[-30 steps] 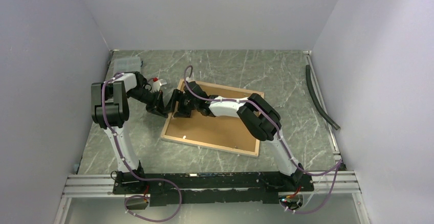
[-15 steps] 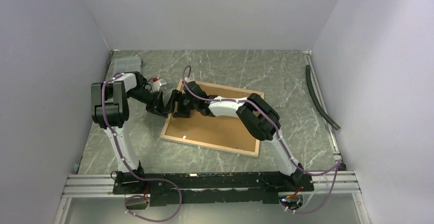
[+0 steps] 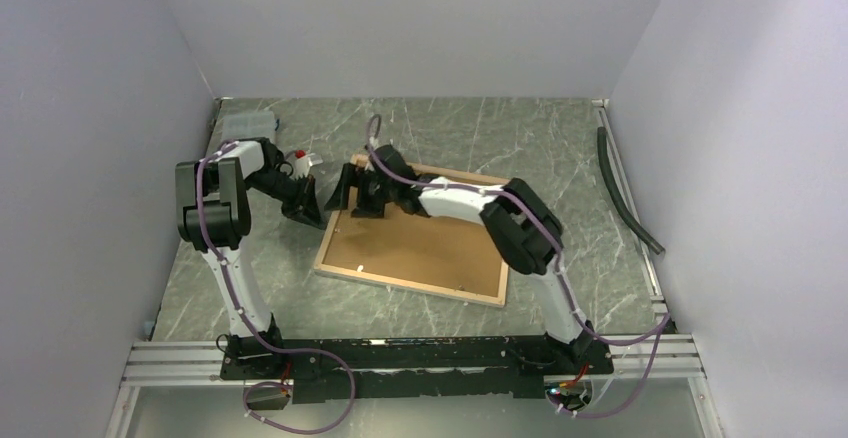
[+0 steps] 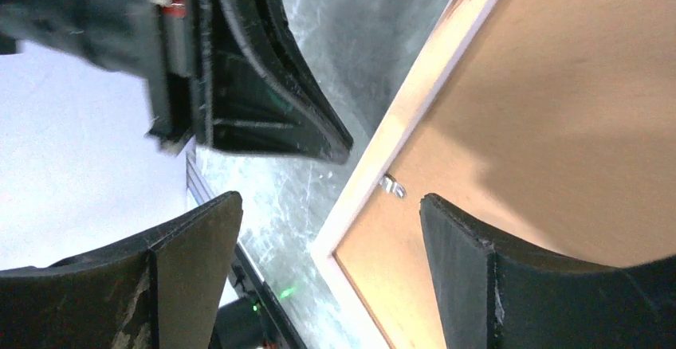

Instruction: Put the photo into the frame

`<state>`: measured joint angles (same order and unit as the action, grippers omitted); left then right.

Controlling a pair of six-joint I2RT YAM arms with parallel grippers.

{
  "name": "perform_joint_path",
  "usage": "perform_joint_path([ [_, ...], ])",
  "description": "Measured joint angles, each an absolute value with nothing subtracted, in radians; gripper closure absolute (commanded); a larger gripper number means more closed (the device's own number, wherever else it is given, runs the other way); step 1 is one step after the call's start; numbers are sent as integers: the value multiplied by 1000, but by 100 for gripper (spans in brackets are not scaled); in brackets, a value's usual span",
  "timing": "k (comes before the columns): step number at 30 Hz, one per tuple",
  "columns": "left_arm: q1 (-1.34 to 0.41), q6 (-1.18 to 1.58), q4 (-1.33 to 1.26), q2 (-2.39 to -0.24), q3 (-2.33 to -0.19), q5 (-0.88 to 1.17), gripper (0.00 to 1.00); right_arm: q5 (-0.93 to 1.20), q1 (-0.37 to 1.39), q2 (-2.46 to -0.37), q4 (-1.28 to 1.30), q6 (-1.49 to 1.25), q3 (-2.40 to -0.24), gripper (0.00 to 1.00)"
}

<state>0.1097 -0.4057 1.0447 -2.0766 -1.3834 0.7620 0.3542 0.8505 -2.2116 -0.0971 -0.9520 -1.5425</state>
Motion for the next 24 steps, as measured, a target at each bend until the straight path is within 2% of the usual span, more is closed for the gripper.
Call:
perform_joint_path([
  [5,149,-421,1057,-2057,-1402,736,84,302,719,-1931,-33,-876,-1386,1],
  [11,156,-453,1031,-2010,-1330,687,87,111,447,-1446,101,-824,-1092,0],
  [15,124,-471,1001,-2009,-1269,640,89,19,300,-1253,213,-799,-916,0],
  [19,79,-479,989,-1980,-1233,612,90,-3,162,-1217,295,-767,-790,0],
  [24,5,-499,958,-1917,-1183,545,90,45,108,-1350,287,-751,-766,0],
])
